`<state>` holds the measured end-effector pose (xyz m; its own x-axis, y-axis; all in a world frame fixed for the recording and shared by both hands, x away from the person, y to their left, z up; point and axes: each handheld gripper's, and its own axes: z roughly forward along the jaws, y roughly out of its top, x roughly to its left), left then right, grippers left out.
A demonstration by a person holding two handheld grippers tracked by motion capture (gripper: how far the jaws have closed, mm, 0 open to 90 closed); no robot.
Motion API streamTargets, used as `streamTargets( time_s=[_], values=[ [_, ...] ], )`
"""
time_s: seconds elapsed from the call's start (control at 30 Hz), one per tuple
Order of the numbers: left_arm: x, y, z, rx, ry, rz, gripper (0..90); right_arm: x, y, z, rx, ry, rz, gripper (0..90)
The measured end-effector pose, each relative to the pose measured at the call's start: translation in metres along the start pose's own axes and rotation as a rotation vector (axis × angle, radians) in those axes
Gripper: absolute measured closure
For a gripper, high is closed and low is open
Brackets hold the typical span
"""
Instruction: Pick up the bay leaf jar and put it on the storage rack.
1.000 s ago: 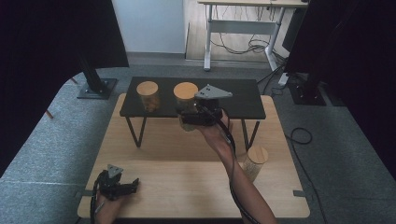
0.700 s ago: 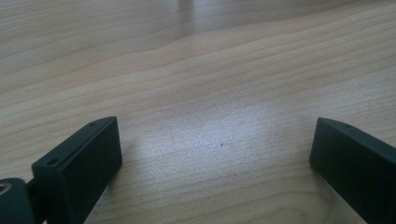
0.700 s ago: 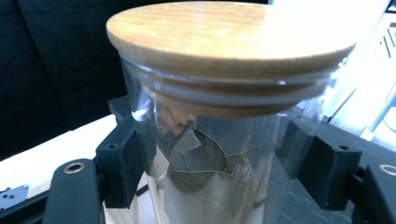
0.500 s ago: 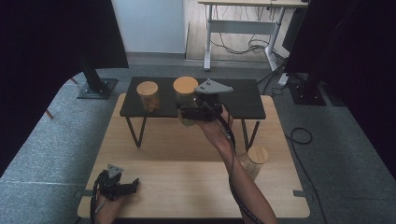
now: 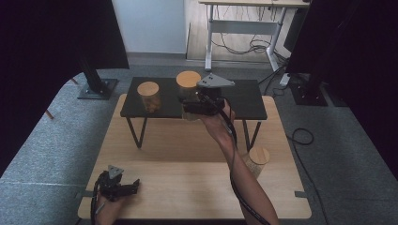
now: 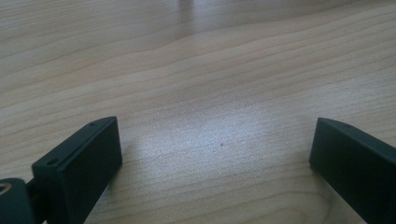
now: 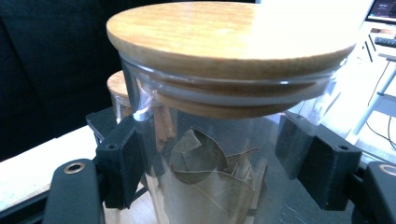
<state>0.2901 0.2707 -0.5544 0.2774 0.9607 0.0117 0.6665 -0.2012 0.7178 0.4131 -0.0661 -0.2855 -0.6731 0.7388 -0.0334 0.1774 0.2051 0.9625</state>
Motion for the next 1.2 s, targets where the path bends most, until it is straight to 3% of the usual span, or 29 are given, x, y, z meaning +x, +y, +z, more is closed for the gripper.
streamTargets(
  time_s=[0.53,1.2],
  values=[
    [0.000,0.000,0.000,0.005,-0.001,0.001,2.1,-0.015,-0.001,0.012,0.005,-0.040,0.005,25.7],
    [0.000,0.000,0.000,0.003,-0.001,0.001,2.1,-0.021,-0.003,0.026,0.028,-0.050,0.010,25.7]
  ],
)
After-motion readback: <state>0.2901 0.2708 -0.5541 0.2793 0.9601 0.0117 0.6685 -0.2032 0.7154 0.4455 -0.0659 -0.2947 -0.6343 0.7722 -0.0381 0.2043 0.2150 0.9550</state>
